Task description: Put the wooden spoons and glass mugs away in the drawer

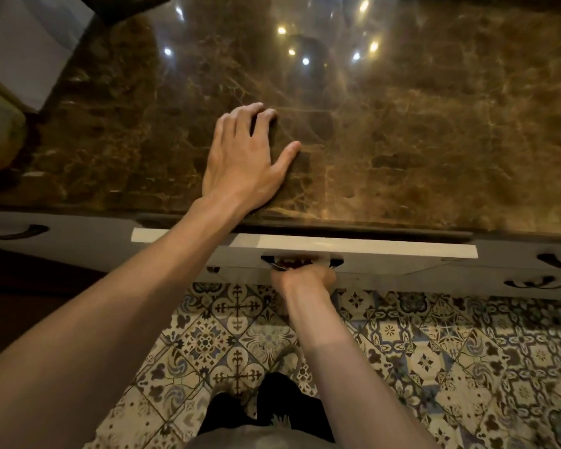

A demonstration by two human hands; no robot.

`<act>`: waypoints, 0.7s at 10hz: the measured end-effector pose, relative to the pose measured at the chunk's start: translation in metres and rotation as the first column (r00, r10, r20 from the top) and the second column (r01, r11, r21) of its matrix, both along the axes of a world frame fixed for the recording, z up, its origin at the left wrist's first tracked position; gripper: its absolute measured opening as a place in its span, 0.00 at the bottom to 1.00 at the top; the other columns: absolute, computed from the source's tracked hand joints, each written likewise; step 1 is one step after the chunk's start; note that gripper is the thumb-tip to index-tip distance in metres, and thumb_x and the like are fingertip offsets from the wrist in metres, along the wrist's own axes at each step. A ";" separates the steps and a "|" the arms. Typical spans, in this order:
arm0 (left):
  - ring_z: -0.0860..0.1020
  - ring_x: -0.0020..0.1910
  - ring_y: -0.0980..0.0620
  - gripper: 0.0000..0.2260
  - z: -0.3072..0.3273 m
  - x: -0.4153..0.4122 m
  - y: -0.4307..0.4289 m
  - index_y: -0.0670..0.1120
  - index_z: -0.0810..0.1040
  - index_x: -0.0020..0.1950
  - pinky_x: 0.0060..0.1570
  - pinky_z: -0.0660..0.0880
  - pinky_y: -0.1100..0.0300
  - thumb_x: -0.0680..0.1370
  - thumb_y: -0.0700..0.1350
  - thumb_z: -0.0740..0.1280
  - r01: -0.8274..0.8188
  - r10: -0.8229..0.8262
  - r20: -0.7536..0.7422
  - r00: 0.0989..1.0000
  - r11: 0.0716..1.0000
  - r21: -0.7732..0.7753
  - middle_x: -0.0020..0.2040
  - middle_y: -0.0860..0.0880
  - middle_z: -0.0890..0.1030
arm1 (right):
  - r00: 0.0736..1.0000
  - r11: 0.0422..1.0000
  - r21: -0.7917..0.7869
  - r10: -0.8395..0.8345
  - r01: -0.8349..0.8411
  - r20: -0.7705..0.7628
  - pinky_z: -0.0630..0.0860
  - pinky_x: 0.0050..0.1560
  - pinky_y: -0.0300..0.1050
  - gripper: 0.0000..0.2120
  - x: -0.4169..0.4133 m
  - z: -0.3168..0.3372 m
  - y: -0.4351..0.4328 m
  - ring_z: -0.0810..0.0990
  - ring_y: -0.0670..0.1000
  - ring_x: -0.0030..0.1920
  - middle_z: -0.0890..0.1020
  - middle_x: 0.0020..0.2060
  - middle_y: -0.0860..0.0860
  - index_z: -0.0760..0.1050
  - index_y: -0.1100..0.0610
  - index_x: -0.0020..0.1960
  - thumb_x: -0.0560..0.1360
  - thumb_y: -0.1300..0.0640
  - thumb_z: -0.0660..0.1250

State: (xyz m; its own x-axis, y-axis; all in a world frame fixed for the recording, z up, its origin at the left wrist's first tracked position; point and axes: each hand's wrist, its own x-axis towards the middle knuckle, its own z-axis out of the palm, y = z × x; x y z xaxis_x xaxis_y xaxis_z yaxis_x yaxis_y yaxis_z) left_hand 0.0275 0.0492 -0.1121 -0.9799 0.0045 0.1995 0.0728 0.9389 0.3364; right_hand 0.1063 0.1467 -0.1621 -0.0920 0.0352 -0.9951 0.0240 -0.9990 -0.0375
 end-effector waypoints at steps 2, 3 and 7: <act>0.61 0.70 0.48 0.27 0.000 -0.001 0.001 0.46 0.66 0.70 0.72 0.55 0.53 0.77 0.61 0.58 -0.019 0.019 -0.016 1.000 1.000 -0.007 0.70 0.46 0.65 | 0.996 0.996 0.056 0.077 -0.075 -0.042 0.61 0.71 0.53 0.22 -0.024 -0.001 -0.007 0.68 0.59 0.68 0.70 0.69 0.58 0.67 0.57 0.69 0.80 0.49 0.49; 0.61 0.70 0.48 0.27 0.001 -0.003 -0.001 0.47 0.66 0.70 0.72 0.56 0.52 0.77 0.62 0.58 -0.018 0.018 -0.014 1.000 1.000 -0.001 0.70 0.46 0.65 | 0.998 0.996 0.067 0.062 -0.061 -0.013 0.62 0.71 0.55 0.23 -0.029 -0.003 -0.007 0.68 0.59 0.68 0.69 0.69 0.58 0.65 0.57 0.70 0.80 0.48 0.49; 0.61 0.70 0.48 0.27 0.003 0.008 0.000 0.47 0.67 0.69 0.72 0.57 0.50 0.77 0.61 0.58 -0.021 0.020 0.015 1.000 1.000 0.024 0.69 0.46 0.66 | 0.936 0.932 0.093 0.351 -0.349 -0.006 0.66 0.33 0.39 0.15 0.001 0.014 0.009 0.68 0.50 0.31 0.71 0.32 0.52 0.70 0.55 0.37 0.80 0.54 0.53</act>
